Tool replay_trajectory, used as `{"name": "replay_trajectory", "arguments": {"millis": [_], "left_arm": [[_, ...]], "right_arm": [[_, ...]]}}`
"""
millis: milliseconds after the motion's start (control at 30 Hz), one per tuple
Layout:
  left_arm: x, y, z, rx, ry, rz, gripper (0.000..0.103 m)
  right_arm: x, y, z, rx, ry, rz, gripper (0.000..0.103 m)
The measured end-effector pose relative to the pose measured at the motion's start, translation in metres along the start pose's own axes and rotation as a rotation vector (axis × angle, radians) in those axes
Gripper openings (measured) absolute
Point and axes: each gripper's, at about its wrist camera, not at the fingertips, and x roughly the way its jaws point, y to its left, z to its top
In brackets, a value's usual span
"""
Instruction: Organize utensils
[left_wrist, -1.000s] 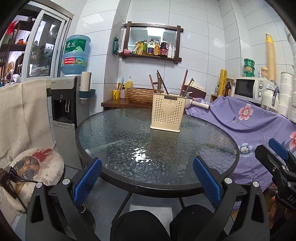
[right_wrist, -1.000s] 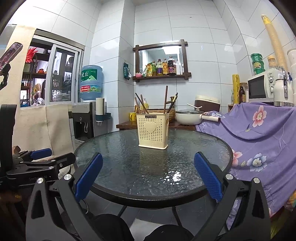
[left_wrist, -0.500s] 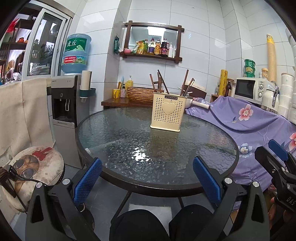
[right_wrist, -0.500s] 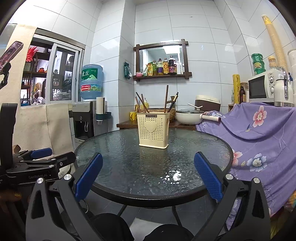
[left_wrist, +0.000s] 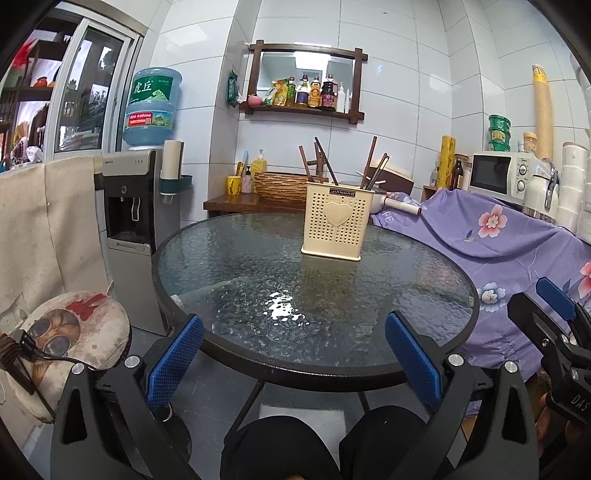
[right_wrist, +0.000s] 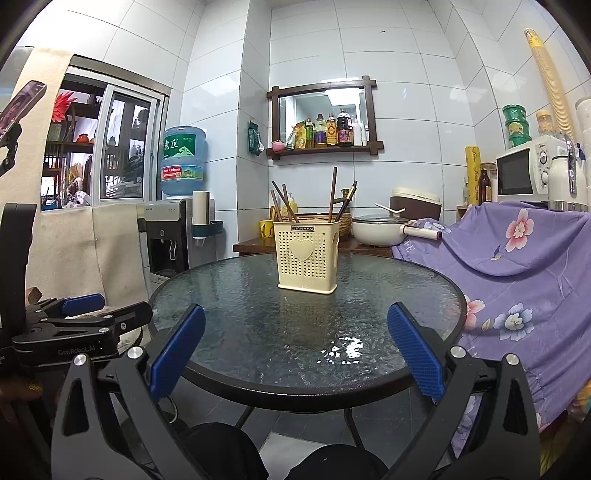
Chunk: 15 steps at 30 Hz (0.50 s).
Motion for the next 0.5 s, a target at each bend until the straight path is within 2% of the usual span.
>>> {"name": "replay_trajectory", "arguments": {"millis": [200,500], "left_arm": [[-0.0014,-0.0063,0.0004,0.037,-0.013,0.022,0.097],[-0.0012,-0.0032,0.0019,0.002,-0.001,-0.012,0.097]], "right_arm": [[0.0002,0.0001,-0.0005,0.001,0.002,0.0,0.097],[0.0,-0.0007,-0.0007,0.001,0.003,0.001,0.097]]}}
